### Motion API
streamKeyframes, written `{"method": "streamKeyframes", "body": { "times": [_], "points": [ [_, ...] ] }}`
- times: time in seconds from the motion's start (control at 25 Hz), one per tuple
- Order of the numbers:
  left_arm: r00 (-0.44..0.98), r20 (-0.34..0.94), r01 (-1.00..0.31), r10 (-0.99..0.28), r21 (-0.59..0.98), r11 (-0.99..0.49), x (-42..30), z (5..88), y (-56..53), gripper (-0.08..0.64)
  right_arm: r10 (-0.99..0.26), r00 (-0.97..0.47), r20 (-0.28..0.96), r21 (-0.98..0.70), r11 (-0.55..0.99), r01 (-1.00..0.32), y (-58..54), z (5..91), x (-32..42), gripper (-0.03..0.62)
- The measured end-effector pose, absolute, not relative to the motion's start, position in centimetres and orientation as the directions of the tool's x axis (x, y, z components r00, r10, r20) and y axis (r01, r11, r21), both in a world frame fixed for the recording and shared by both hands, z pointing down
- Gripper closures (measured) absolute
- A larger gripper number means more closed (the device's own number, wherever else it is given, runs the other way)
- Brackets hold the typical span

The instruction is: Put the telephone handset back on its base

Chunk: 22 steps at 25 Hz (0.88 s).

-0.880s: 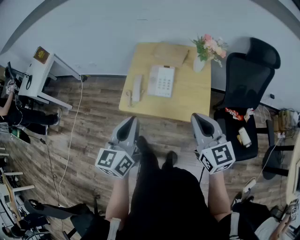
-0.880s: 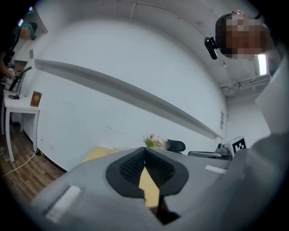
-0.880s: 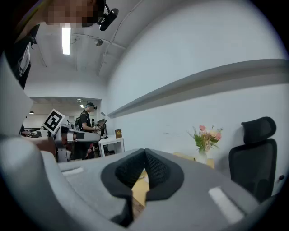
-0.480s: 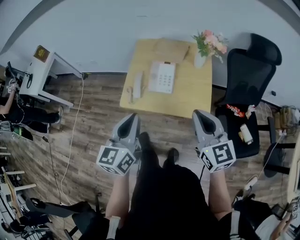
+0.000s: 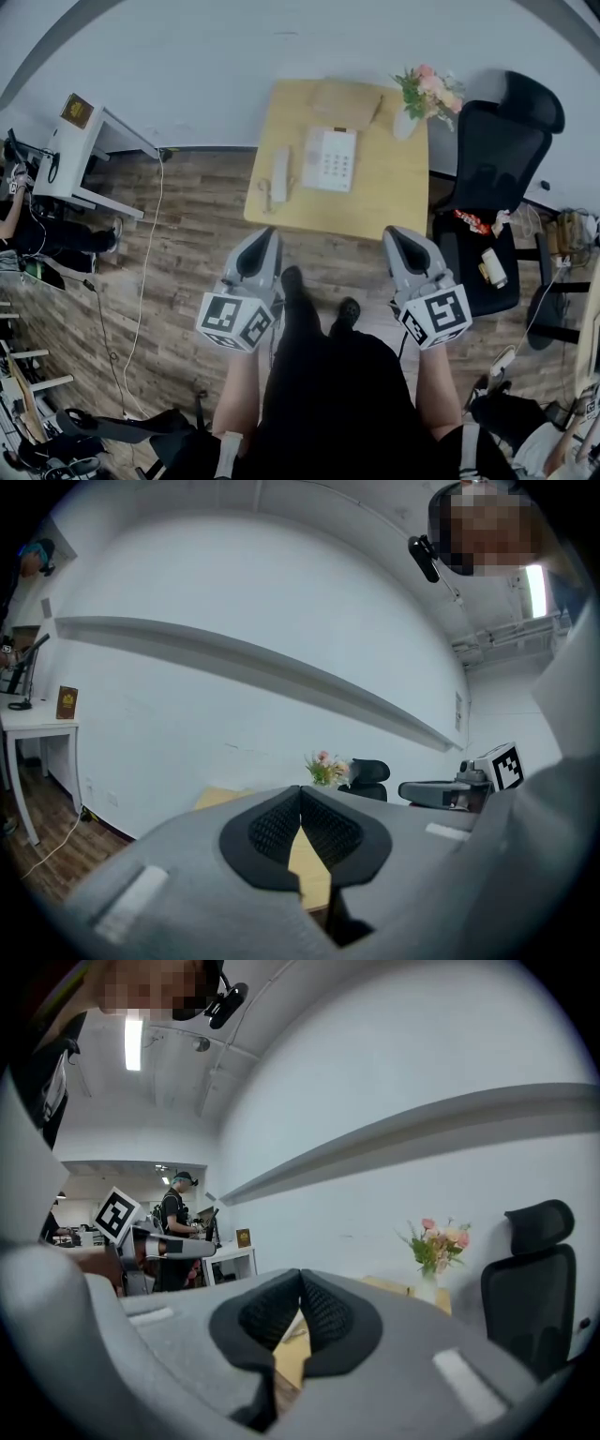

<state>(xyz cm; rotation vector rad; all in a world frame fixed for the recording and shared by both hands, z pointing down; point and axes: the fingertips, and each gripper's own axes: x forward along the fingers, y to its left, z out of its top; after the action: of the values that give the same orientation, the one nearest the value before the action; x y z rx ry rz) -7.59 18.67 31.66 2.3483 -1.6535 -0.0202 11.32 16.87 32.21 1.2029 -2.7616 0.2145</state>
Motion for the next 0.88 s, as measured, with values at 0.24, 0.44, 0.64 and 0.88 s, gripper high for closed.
{"method": "streamKeyframes", "body": {
  "times": [0.24,0.44,0.64,0.88],
  "points": [
    [0.384,0.155,-0.911,-0.910,0.225,-0.346,-9.8,31.9,15.4,0.549,-0.717,-0.669,0.194,-0.098,0.665,-0.741,14.9,33.1,8.6,0.589],
    [0.417,0.164,-0.898,-0.894,0.224,-0.378,-11.7,32.2,12.7,0.549,-0.730,-0.652,0.205,-0.132,0.639,-0.758,12.7,33.5,6.5,0.589],
    [0.451,0.175,-0.884,-0.875,0.222,-0.411,-14.1,32.4,10.1,0.549,-0.756,-0.621,0.206,-0.145,0.604,-0.784,10.3,33.4,3.9,0.589],
    [0.505,0.183,-0.856,-0.844,0.231,-0.462,-16.3,33.1,6.9,0.549,-0.792,-0.571,0.217,-0.148,0.552,-0.821,8.2,33.3,1.1,0.589]
  ]
}}
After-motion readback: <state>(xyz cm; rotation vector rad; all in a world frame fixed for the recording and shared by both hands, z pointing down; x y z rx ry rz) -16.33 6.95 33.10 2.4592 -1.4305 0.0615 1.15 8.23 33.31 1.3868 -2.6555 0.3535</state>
